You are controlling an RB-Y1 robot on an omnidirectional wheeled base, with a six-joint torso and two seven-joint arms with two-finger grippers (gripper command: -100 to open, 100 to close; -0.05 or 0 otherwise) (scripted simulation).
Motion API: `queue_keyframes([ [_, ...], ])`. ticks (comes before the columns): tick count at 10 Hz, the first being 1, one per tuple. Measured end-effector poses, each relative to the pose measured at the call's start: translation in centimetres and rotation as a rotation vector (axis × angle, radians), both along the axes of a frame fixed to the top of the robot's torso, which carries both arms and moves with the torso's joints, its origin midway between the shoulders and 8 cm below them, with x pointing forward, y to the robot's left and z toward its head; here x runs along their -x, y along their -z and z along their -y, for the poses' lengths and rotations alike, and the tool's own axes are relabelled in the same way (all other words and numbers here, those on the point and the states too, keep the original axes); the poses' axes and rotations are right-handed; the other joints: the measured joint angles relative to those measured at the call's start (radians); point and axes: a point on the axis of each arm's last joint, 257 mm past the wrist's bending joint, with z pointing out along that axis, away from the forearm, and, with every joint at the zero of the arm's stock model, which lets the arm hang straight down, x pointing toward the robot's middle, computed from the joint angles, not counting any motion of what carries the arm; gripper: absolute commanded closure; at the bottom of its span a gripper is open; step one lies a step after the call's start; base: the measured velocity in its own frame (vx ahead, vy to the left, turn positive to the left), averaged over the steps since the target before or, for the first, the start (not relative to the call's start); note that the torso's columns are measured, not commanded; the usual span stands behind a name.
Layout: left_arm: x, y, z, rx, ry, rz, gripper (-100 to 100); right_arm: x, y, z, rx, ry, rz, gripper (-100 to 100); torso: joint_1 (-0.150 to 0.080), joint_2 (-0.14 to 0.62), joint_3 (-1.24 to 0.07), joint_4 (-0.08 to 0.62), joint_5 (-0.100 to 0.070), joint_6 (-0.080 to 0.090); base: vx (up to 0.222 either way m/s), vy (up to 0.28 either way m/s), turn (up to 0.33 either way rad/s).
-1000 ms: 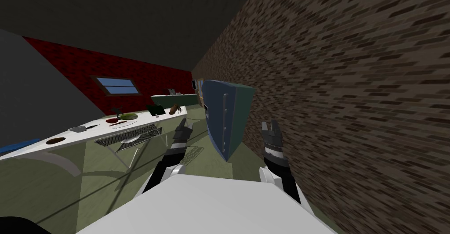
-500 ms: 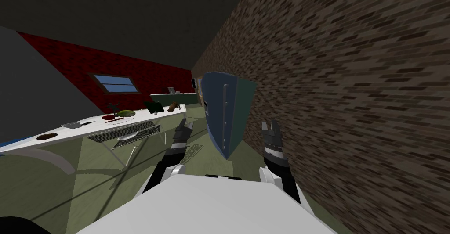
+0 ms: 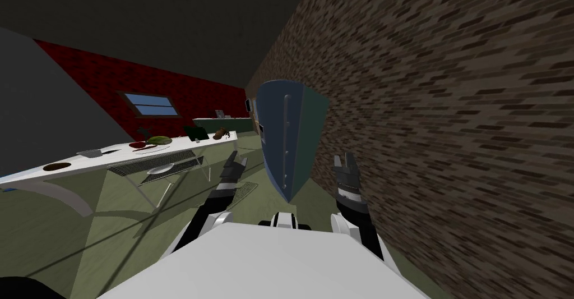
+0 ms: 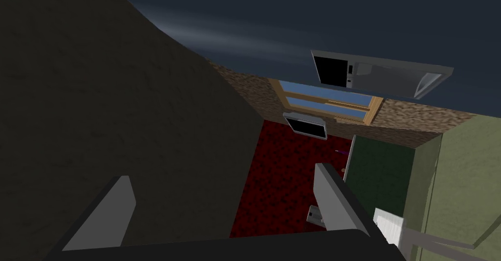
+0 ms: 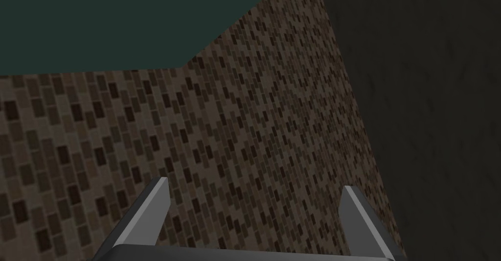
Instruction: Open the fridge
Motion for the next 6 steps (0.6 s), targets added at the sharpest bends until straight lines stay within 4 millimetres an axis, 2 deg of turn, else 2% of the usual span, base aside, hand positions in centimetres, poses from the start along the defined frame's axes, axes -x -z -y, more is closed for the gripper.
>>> queue_keyframes([
  [6, -0.3, 2.5, -1.0, 0.065, 0.038, -0.120, -100, 0.0, 0.0, 0.0, 0.000, 0.000, 0.000, 0, 0.004, 0.002, 0.000, 0.002, 0.001, 0.000, 0.084, -0.144, 0.076],
])
